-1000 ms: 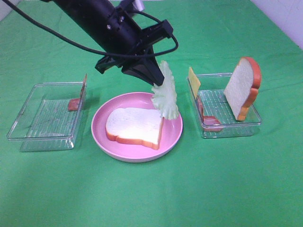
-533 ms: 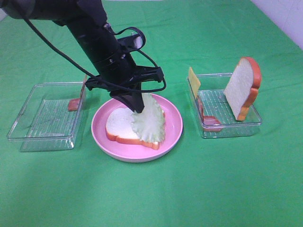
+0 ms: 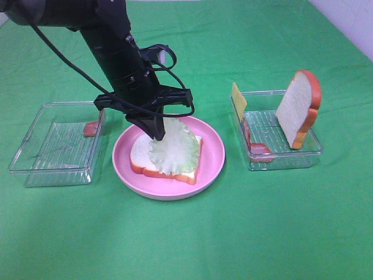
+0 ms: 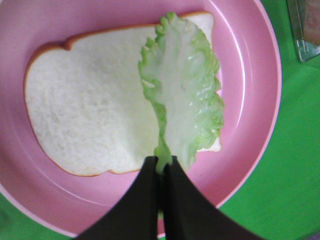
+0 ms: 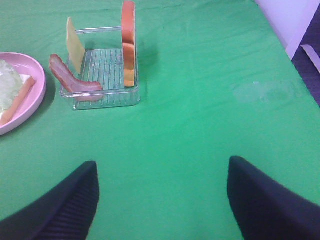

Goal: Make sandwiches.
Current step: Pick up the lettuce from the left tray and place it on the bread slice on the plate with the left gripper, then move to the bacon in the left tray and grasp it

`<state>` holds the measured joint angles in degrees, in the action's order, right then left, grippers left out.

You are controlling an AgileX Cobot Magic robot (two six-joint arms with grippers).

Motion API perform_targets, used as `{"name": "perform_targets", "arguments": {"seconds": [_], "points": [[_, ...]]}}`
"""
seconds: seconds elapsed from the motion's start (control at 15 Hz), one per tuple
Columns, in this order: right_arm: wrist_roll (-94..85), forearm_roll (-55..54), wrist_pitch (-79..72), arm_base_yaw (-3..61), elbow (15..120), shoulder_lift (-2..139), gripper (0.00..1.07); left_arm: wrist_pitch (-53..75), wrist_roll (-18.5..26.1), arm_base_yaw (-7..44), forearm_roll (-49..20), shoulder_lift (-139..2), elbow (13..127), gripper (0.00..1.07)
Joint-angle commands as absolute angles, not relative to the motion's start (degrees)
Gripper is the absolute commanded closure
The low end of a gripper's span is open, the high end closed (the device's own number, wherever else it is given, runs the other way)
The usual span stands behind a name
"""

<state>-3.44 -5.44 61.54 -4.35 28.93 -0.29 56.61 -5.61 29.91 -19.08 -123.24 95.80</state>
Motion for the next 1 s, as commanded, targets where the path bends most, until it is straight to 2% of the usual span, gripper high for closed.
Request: {"name": "perform_targets", "arguments": {"seconds": [0.07, 0.2, 0.4, 0.53, 0.6, 0.87, 1.0], "points": [[-3.5, -5.21, 60.73, -4.53, 28.82, -1.2, 0.38, 57.01, -8.94, 30.02, -15.76, -123.13, 95.91, 1.07], [-3.5, -5.21, 60.73, -4.53, 28.82, -1.2, 0.38, 56.95, -8.94, 30.02, -15.64, -123.13, 95.91, 1.01], [-3.5, -5.21, 60.73, -4.53, 28.82, -1.2, 0.38, 56.95, -8.94, 30.02, -15.99, -123.13, 95.91, 0.79], [-3.5, -5.21, 60.73, -4.53, 28.82, -1.2, 0.38, 57.41, -8.94, 30.02, -15.99, -122.84, 95.91, 0.48], [-3.5, -5.21, 60.73, -4.53, 28.82, -1.2, 0.38, 57.58, -8.94, 30.02, -15.99, -122.38, 95.91, 0.43], [-3.5, -5.21, 60.73, -4.53, 28.82, -1.2, 0.38, 59.07, -9.51, 30.02, -13.29, -119.23, 98.03, 0.41], [-3.5, -5.21, 60.73, -4.53, 28.82, -1.2, 0.38, 62.62, -12.55, 30.02, -9.8, -118.95, 101.59, 0.41]]}}
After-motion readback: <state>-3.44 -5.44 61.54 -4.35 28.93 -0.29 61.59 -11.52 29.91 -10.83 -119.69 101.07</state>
